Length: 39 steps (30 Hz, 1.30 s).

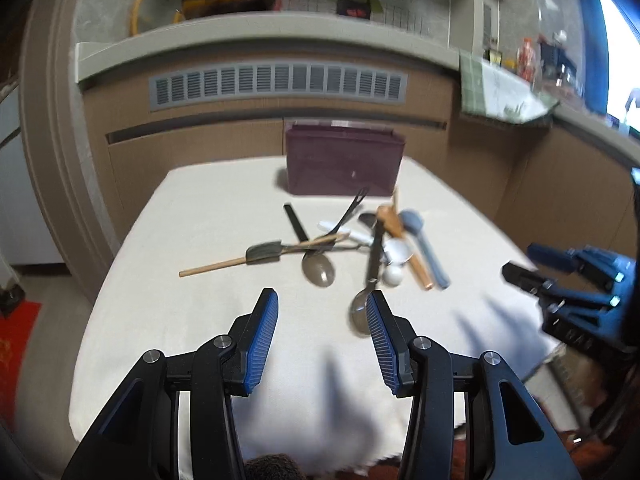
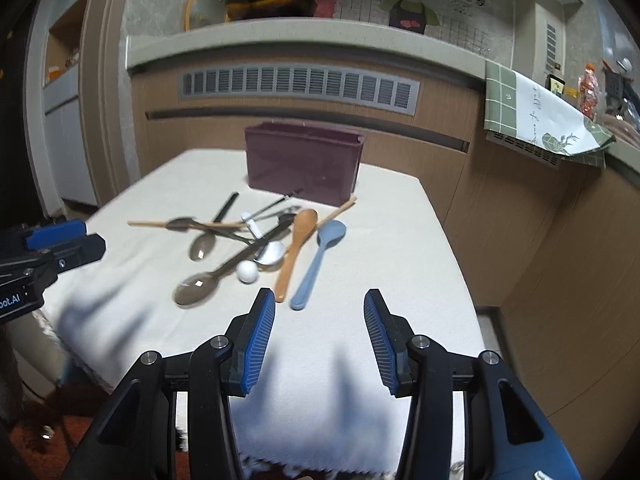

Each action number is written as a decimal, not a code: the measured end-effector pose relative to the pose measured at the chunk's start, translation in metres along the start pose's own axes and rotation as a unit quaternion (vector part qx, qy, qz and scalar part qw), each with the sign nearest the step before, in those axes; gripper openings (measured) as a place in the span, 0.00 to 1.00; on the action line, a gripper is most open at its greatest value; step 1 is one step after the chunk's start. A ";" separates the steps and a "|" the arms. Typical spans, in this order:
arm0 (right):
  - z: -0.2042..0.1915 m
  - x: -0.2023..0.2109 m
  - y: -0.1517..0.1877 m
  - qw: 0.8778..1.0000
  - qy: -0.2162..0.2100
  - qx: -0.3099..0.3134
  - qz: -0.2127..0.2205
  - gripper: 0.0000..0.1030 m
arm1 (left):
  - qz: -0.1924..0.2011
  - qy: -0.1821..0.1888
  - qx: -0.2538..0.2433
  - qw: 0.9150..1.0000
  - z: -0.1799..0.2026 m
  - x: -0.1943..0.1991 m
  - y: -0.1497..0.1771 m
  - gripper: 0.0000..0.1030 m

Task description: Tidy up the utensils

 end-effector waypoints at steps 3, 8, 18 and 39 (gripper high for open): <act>0.005 -0.019 0.002 1.000 -0.004 -0.005 -0.025 0.43 | -0.034 0.013 -0.002 0.999 -0.002 -0.023 0.003 0.46; 0.009 -0.048 -0.001 0.998 -0.009 -0.005 -0.067 0.43 | -0.024 0.009 0.021 0.999 -0.015 -0.043 -0.008 0.46; 0.004 -0.126 -0.038 0.991 -0.085 -0.028 -0.095 0.31 | -0.004 -0.018 0.070 0.997 -0.061 -0.078 -0.041 0.46; 0.010 -0.176 -0.049 0.985 -0.110 -0.058 -0.119 0.30 | -0.073 0.043 0.041 0.996 -0.037 -0.160 -0.047 0.46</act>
Point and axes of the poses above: each gripper's, at about its wrist camera, not at the fingertips, and x roughly against the way its jaws point, z to its right, y to its underside, the point moved 2 cm from there along -x, roughly the way its jaws point, and after that the axes turned 10 degrees about z, right-handed, at the moved point
